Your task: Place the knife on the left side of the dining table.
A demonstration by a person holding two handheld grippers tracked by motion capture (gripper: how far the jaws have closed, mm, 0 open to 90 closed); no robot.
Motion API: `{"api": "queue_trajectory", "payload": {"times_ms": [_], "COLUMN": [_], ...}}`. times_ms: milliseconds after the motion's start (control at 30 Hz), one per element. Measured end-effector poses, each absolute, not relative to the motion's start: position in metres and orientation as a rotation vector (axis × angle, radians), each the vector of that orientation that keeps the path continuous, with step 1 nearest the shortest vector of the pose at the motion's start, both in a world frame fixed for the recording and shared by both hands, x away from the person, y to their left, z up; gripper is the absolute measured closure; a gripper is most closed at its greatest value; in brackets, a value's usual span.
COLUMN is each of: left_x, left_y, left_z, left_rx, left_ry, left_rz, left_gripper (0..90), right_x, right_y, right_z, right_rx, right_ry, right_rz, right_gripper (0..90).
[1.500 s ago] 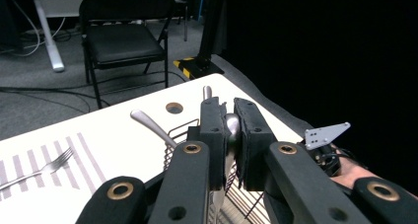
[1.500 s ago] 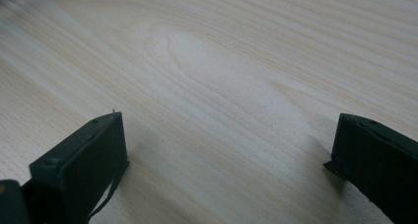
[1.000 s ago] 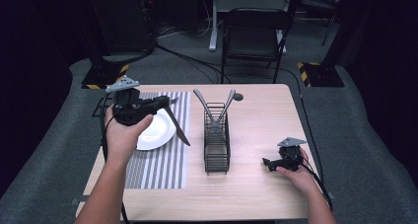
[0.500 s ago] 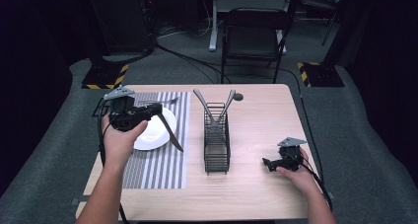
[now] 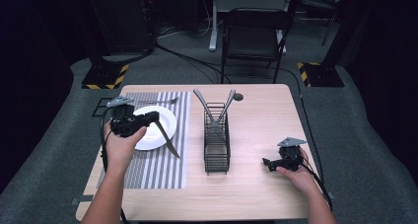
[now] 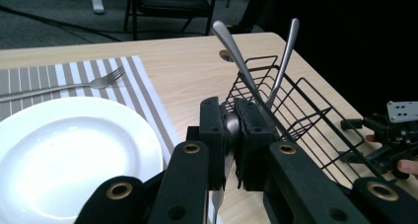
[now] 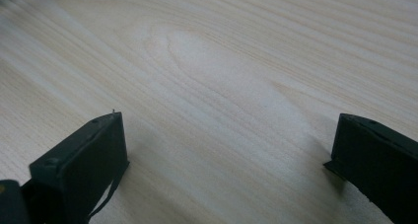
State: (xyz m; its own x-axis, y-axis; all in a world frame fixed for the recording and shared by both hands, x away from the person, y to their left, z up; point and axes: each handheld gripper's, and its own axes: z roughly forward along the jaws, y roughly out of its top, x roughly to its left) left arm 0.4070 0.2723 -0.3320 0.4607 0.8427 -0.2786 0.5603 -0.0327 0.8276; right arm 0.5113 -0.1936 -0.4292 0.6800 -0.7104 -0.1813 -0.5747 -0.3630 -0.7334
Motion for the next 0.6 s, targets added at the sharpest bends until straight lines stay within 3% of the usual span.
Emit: {"api": "queue_trajectory", "payload": {"times_ms": [600], "left_x": [0.408], "left_y": [0.284], "left_z": [-0.354], "left_rx": [1.665], "left_ry": [1.273], "left_rz": [0.338], "left_gripper": [83.4], "right_x": [0.511], "right_y": [-0.194], "right_z": [-0.429], "right_rx": [-2.071], "right_ry": [0.987], "right_rz": [-0.211], "right_gripper": [0.0]}}
